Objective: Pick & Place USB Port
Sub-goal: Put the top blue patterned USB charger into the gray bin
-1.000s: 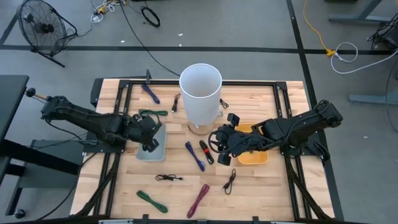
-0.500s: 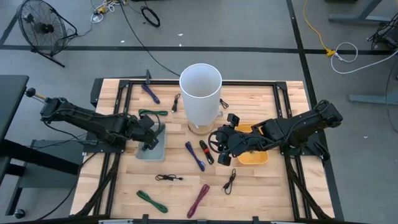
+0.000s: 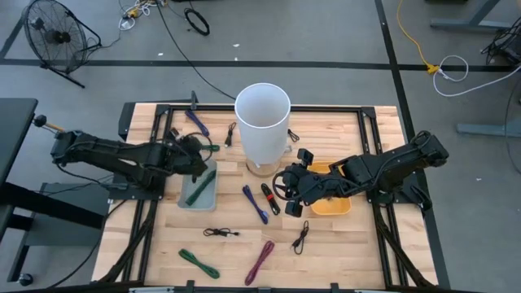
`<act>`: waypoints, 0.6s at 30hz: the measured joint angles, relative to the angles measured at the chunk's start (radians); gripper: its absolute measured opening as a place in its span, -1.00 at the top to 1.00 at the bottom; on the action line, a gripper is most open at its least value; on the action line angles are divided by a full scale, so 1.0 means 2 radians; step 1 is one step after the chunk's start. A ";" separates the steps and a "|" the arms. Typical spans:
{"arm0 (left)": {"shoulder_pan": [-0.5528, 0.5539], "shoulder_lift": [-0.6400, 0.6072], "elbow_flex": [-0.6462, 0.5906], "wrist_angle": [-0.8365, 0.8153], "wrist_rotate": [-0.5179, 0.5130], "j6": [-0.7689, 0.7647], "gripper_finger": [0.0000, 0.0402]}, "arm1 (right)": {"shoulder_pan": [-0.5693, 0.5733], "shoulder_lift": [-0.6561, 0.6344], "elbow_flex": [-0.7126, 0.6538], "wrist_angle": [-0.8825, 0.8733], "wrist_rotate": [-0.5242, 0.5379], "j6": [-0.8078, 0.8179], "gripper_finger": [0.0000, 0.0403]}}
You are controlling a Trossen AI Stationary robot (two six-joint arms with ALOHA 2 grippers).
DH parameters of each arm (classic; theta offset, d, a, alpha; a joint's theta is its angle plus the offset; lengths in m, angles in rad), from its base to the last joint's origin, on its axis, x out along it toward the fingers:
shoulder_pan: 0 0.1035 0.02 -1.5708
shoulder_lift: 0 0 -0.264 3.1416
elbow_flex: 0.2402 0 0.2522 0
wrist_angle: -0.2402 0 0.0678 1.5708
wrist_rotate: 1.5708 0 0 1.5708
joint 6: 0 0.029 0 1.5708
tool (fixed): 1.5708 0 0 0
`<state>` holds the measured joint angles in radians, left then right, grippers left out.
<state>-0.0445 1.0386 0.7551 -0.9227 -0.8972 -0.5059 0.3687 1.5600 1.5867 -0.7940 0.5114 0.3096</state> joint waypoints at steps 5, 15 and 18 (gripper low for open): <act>0.134 0.000 0.000 -0.001 0.057 0.031 0.30 | 0.000 0.000 0.000 0.000 -0.002 0.000 0.27; 0.401 0.021 0.000 0.151 0.300 0.060 0.31 | 0.000 0.000 0.000 0.000 -0.003 0.000 0.27; 0.454 0.051 0.000 0.161 0.350 0.020 0.31 | 0.000 0.000 0.000 0.000 -0.003 0.000 0.27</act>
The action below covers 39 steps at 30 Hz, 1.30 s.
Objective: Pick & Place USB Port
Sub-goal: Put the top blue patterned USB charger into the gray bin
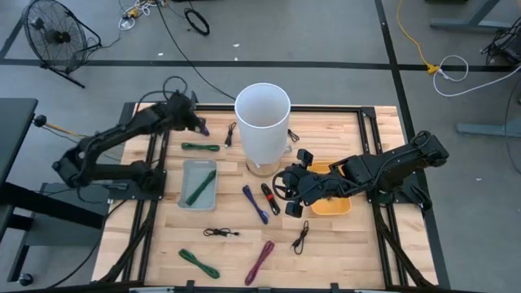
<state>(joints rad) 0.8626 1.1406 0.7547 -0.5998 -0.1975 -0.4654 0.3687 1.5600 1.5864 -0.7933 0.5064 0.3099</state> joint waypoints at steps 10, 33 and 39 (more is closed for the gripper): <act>0.069 0.132 0.000 0.045 0.110 -0.137 0.23 | 0.000 0.000 0.000 0.004 0.000 0.000 0.27; 0.069 0.178 0.000 0.112 0.106 -0.181 0.21 | 0.000 0.000 0.000 0.004 0.000 0.023 0.27; 0.056 0.193 0.001 0.121 0.072 -0.199 0.21 | 0.000 0.000 0.000 0.004 -0.001 0.023 0.27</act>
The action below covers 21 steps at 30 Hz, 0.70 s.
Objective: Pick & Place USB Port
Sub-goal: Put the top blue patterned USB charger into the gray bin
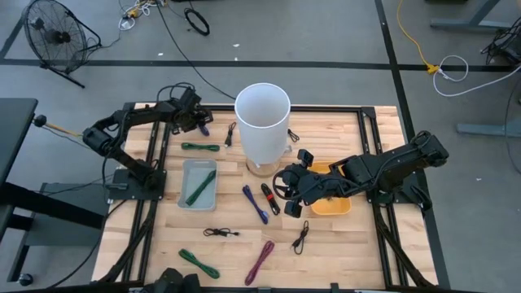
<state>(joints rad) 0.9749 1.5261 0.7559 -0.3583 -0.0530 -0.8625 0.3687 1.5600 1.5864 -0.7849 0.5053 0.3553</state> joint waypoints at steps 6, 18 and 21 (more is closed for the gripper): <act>-0.001 0.004 0.000 -0.001 0.015 -0.006 0.21 | 0.004 0.000 0.000 0.000 0.001 0.000 0.27; -0.019 0.030 0.010 -0.003 -0.026 -0.020 0.21 | 0.015 0.000 0.000 0.003 0.001 0.001 0.27; -0.018 0.030 0.010 0.001 -0.026 -0.022 0.21 | 0.016 0.000 0.000 0.003 0.001 0.001 0.27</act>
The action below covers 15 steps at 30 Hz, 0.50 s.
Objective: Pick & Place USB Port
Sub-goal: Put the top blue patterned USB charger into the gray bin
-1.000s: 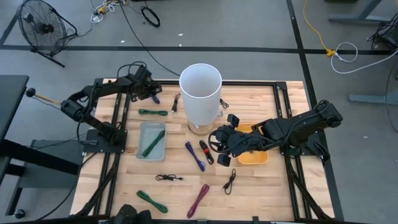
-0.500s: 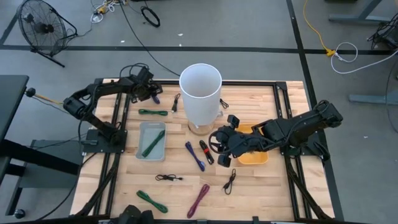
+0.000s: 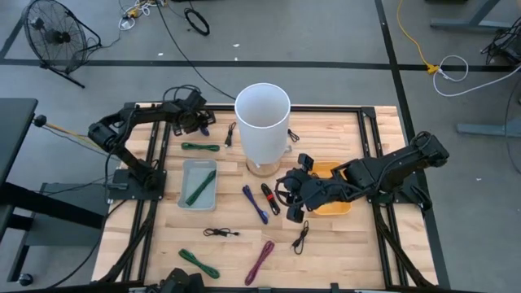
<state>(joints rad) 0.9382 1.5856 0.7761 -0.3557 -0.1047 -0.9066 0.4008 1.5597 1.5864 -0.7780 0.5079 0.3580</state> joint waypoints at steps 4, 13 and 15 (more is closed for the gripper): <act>-0.003 0.019 0.000 0.038 0.050 -0.004 0.21 | 0.000 0.000 0.000 0.005 0.004 0.000 0.27; -0.019 0.077 0.052 -0.017 0.036 0.028 0.26 | 0.004 0.000 0.000 0.005 0.002 0.000 0.27; -0.015 0.078 0.055 -0.026 0.045 0.038 0.39 | 0.005 0.000 0.000 0.006 0.003 -0.001 0.27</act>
<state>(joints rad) 0.9077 1.7423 0.8859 -0.4087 -0.0155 -0.8306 0.4103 1.5597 1.5860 -0.7658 0.5132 0.3566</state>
